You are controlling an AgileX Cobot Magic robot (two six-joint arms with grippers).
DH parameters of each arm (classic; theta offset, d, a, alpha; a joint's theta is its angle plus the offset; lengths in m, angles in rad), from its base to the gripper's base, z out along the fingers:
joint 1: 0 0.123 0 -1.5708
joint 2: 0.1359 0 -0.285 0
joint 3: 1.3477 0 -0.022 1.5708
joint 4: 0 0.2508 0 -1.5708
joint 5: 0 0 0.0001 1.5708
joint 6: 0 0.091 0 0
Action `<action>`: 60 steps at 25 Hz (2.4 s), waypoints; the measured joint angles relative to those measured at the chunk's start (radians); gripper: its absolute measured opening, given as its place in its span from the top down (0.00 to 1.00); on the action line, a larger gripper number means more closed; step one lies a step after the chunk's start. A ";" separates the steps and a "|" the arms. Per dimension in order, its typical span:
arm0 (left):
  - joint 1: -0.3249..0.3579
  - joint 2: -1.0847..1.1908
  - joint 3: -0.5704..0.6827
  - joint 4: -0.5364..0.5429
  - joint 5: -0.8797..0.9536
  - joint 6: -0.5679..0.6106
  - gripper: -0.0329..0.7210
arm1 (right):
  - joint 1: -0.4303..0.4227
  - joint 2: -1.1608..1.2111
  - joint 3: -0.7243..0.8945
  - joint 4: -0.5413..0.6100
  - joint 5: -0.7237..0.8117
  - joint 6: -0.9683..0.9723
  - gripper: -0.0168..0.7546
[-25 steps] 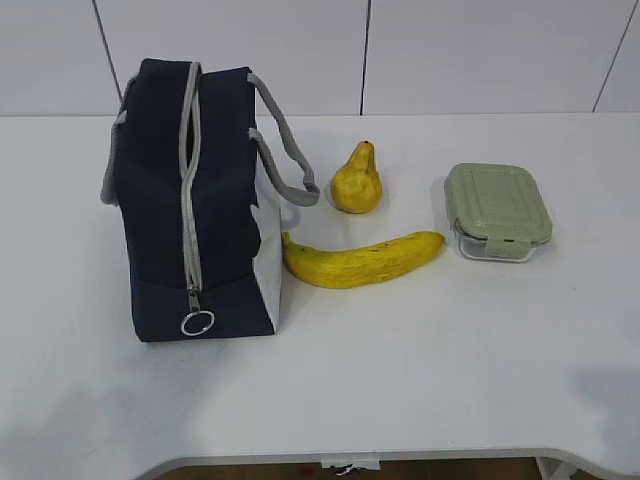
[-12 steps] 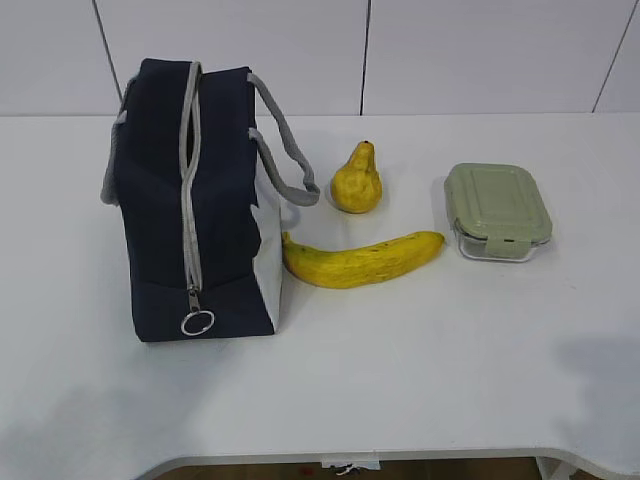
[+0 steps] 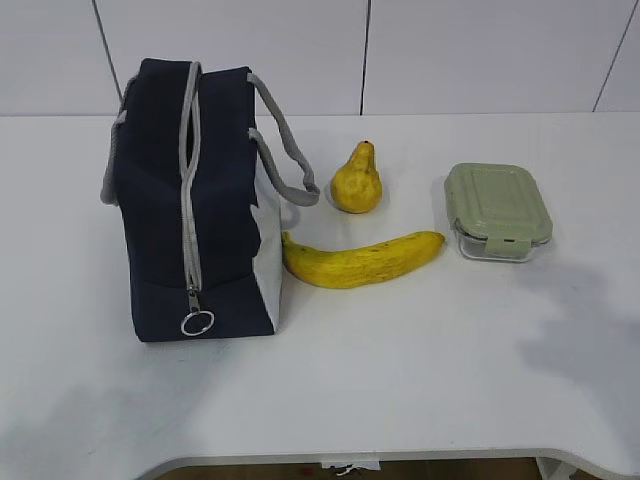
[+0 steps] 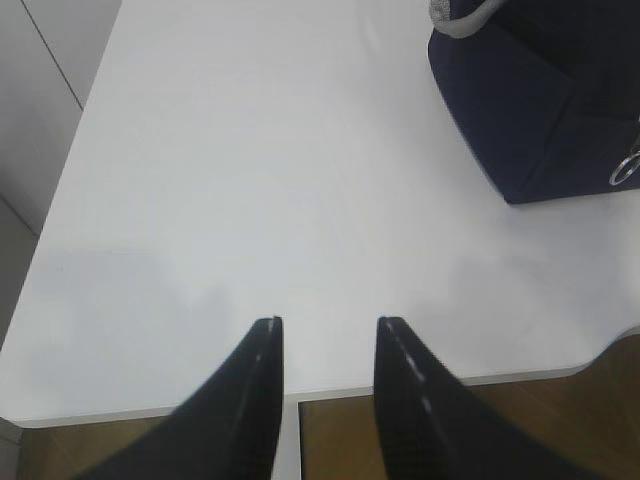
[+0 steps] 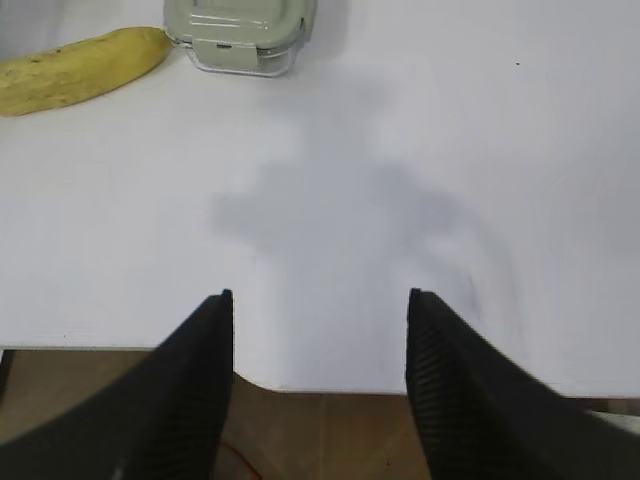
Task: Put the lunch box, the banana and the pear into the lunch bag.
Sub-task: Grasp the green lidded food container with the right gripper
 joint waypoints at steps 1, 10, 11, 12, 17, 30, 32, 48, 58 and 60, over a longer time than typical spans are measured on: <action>0.000 0.000 0.000 0.000 0.000 0.000 0.64 | 0.000 0.040 -0.012 0.000 -0.017 0.000 0.42; 0.000 0.000 0.000 0.000 0.000 0.000 0.64 | 0.000 0.427 -0.170 0.002 -0.094 0.011 0.42; 0.000 0.000 0.000 0.000 0.000 0.000 0.64 | 0.000 0.477 -0.198 0.002 -0.099 0.019 0.42; 0.000 0.000 0.000 0.000 0.000 0.000 0.64 | 0.000 0.526 -0.226 0.002 -0.106 0.024 0.42; 0.000 0.000 0.000 0.000 0.000 0.000 0.64 | -0.002 0.734 -0.357 0.005 -0.129 0.039 0.42; 0.000 0.000 0.000 0.000 0.000 -0.001 0.64 | -0.298 1.062 -0.599 0.475 -0.044 -0.318 0.42; 0.000 0.000 0.000 0.000 0.000 -0.001 0.64 | -0.350 1.103 -0.624 0.579 0.006 -0.428 0.42; 0.000 0.000 0.000 0.000 -0.002 -0.001 0.64 | -0.511 1.494 -0.839 0.977 0.272 -0.813 0.42; 0.000 0.000 0.000 0.000 -0.002 -0.001 0.64 | -0.511 1.603 -0.894 1.051 0.272 -0.816 0.42; 0.000 0.000 0.000 0.000 -0.002 -0.001 0.64 | -0.511 1.603 -0.896 1.053 0.272 -0.816 0.41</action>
